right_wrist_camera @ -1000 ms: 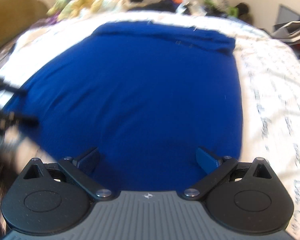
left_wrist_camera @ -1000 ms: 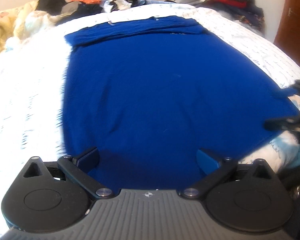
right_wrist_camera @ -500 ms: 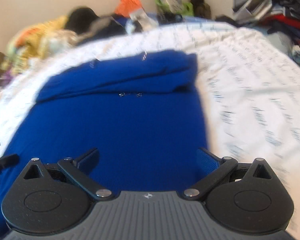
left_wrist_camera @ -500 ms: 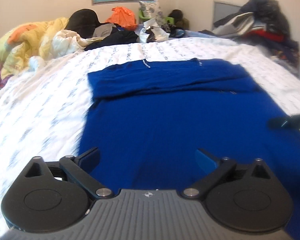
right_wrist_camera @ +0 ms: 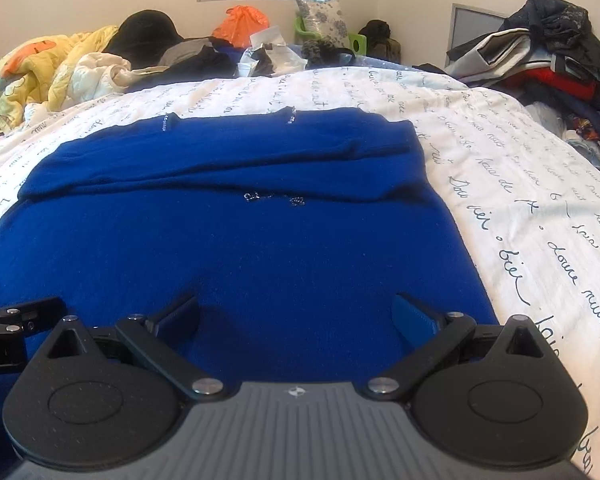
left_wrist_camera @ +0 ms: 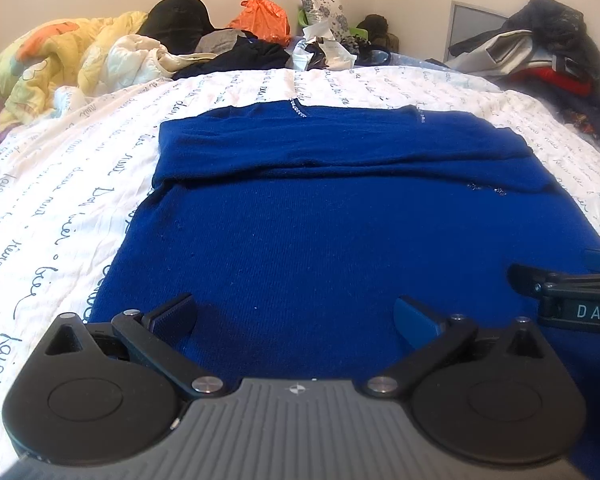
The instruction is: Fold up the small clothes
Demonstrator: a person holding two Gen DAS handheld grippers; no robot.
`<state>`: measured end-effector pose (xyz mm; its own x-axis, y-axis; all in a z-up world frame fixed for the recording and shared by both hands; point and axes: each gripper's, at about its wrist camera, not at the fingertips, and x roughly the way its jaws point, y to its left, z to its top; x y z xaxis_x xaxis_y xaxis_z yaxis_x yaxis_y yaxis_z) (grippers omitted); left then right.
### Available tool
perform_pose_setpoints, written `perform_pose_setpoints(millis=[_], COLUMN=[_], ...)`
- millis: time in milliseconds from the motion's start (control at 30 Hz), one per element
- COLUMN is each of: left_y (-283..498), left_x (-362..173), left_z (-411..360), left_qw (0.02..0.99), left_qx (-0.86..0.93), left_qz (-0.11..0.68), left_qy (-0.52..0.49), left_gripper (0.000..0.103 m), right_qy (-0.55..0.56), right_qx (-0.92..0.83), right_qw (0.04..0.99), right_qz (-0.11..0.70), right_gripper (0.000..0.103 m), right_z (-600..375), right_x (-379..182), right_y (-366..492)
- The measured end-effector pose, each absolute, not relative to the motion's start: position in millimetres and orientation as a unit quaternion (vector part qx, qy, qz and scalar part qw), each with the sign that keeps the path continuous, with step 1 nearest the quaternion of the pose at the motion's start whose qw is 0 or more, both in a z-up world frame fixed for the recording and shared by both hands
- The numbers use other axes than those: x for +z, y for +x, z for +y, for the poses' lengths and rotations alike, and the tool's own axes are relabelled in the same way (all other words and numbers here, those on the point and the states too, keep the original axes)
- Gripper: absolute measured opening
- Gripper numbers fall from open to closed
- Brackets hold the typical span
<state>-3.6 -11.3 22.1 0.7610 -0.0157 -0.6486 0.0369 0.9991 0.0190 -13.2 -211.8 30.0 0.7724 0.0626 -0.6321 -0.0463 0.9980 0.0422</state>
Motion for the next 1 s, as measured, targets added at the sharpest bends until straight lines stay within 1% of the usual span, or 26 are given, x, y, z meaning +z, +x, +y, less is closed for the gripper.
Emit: perform_pose_setpoints(millis=[267,333,400,500,567,633,667,767,800,867,1000], left_y=[-1,-12,-30,-65,-82,-99,-106,-120,-124,-134,-140], left_x=[23,32,42,47,42,39,37,16,7,7,7], left_z=[-6,4,31,93,131,154,162,176,179,181,174], left_qw=[0.936,0.931,0.930,0.910,0.879,0.851,0.833,0.742,0.721,0.720,0.714], left_qx=[-0.018,-0.021,-0.040,-0.074,-0.089,-0.122,-0.144,-0.238,-0.257,-0.267,-0.267], left_qz=[0.350,0.363,0.365,0.377,0.406,0.420,0.432,0.478,0.484,0.483,0.498], left_qy=[0.018,0.018,-0.028,-0.156,-0.235,-0.291,-0.315,-0.405,-0.423,-0.421,-0.414], left_gripper=[0.103,0.103,0.103,0.103,0.103,0.102,0.102,0.103,0.103,0.102,0.102], right_qy=[0.013,0.030,0.123,0.249,0.285,0.318,0.329,0.333,0.345,0.370,0.405], right_qx=[0.032,0.066,0.141,0.209,0.180,0.188,0.191,0.220,0.239,0.269,0.288], right_qw=[0.941,0.931,0.909,0.853,0.833,0.816,0.801,0.761,0.740,0.699,0.671], right_qz=[0.337,0.358,0.372,0.409,0.439,0.445,0.463,0.511,0.525,0.549,0.550], right_gripper=[0.103,0.103,0.103,0.103,0.103,0.103,0.103,0.103,0.103,0.103,0.103], right_z=[-211,-216,-243,-303,-340,-369,-378,-386,-387,-386,-380], right_x=[30,37,48,49,45,44,43,41,38,29,19], right_y=[-10,-10,-22,-47,-63,-80,-86,-101,-105,-113,-123])
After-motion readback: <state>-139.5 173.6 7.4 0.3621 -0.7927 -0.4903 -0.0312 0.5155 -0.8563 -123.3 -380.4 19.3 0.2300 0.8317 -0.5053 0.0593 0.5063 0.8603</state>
